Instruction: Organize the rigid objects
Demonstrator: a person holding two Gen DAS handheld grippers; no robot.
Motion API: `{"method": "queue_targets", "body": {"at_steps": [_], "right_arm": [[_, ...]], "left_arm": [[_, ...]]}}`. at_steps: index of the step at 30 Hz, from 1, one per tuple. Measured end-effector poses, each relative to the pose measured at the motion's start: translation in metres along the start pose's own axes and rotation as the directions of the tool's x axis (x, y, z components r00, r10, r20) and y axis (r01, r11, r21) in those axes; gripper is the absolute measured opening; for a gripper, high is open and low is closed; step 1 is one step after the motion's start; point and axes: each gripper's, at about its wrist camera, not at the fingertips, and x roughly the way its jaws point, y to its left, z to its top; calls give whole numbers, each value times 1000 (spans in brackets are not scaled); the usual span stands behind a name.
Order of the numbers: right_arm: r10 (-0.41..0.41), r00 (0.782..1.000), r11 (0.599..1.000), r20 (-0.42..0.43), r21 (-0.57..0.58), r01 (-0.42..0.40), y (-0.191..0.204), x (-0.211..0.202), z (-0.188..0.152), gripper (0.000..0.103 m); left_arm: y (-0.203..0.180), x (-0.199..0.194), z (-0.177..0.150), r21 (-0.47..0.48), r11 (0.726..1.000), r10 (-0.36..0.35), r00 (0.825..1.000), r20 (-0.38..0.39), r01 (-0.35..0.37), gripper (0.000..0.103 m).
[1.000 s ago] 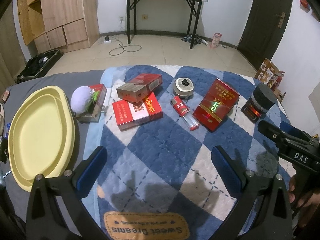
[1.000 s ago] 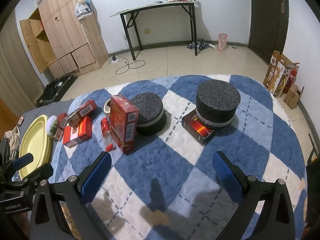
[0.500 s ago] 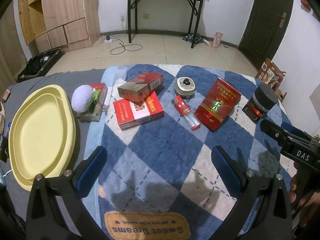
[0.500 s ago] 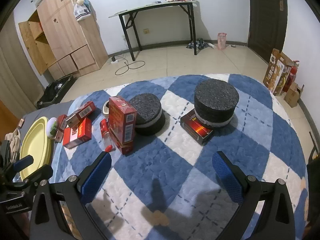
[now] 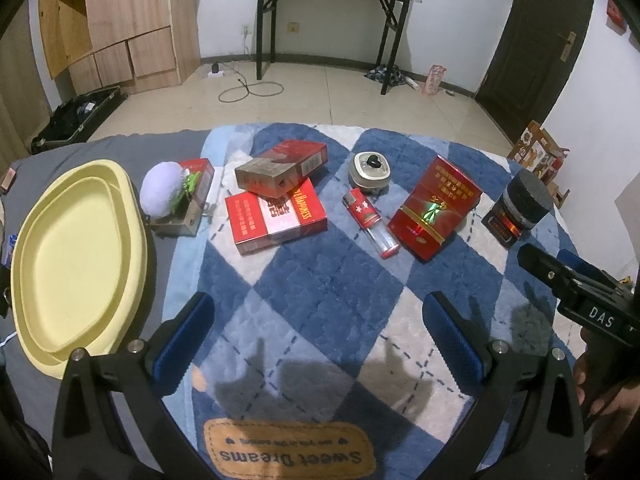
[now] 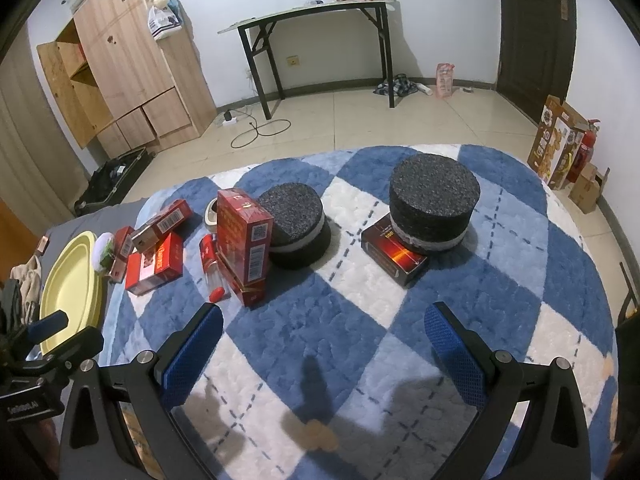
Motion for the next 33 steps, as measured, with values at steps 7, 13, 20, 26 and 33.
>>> {"method": "queue_targets", "body": {"at_steps": [7, 13, 20, 26, 33], "right_arm": [[-2, 1000, 1000, 2, 6, 2, -2, -2, -2, 103], [-1, 1000, 1000, -6, 20, 1, -6, -4, -3, 103], [-46, 998, 991, 35, 130, 41, -60, -25, 9, 103], [-70, 997, 989, 7, 134, 69, -83, -10, 39, 103], [-68, 997, 992, -36, 102, 71, -81, 37, 60, 103]], "left_arm": [[1, -3, 2, -10, 1000, -4, 1000, -5, 4, 103], [15, -15, 8, -18, 1000, -12, 1000, 5, 13, 103], [32, -8, 55, 53, 994, -97, 995, -6, 97, 103], [46, 54, 104, 169, 984, -33, 991, -127, 54, 103], [48, 119, 140, 200, 974, -53, 969, -240, 103, 103]]}}
